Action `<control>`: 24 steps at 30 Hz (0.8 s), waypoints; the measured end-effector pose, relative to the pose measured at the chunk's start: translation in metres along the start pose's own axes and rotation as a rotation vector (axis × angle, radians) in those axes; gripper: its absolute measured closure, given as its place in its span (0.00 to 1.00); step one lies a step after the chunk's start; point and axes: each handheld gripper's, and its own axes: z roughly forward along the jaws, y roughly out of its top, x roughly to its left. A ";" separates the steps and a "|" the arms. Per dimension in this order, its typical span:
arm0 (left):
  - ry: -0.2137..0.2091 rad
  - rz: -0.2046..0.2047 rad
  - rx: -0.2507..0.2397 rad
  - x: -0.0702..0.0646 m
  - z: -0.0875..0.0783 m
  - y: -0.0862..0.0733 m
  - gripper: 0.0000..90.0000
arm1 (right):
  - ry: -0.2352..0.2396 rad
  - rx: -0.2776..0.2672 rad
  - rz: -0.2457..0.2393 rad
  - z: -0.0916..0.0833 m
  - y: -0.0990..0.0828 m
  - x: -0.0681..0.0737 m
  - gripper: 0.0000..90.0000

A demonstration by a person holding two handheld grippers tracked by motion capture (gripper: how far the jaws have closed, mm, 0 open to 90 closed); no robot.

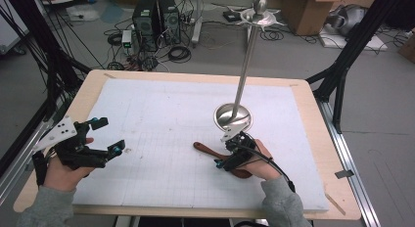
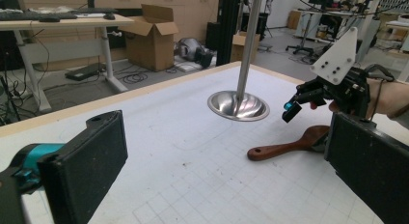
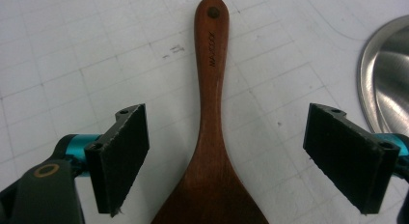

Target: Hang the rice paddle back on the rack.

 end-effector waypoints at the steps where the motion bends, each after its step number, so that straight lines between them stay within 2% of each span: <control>1: 0.003 -0.005 -0.004 0.000 -0.001 0.000 0.02 | 0.006 0.002 0.002 0.001 0.000 0.000 0.19; 9: 0.007 -0.004 0.011 -0.001 -0.002 -0.003 0.02 | -0.001 0.051 -0.003 0.007 0.002 -0.002 0.29; 24: 0.015 -0.005 0.005 -0.001 -0.007 -0.003 0.02 | 0.021 0.076 -0.036 0.015 0.006 0.001 0.44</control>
